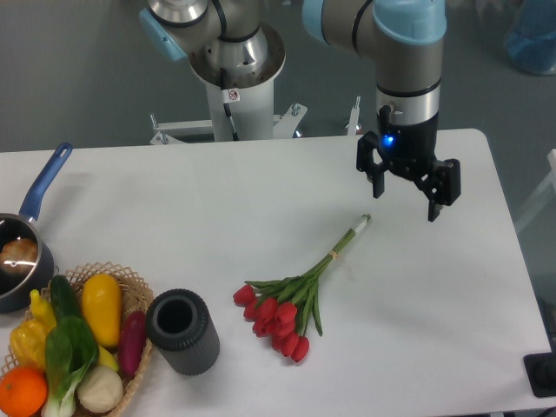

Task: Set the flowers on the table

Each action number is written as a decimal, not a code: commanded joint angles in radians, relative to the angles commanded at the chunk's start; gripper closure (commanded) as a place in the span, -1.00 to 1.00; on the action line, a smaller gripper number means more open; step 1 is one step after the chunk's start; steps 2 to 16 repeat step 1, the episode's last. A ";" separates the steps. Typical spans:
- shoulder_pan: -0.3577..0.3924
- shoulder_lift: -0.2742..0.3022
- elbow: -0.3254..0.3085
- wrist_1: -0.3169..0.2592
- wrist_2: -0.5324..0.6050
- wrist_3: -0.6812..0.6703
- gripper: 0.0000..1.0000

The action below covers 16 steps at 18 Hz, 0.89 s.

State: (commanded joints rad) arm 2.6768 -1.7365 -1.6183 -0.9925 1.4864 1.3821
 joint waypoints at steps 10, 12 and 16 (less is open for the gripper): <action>0.000 0.000 0.000 0.000 0.000 0.000 -1.00; 0.000 0.000 0.000 0.000 0.000 0.000 -1.00; 0.000 0.000 0.000 0.000 0.000 0.000 -1.00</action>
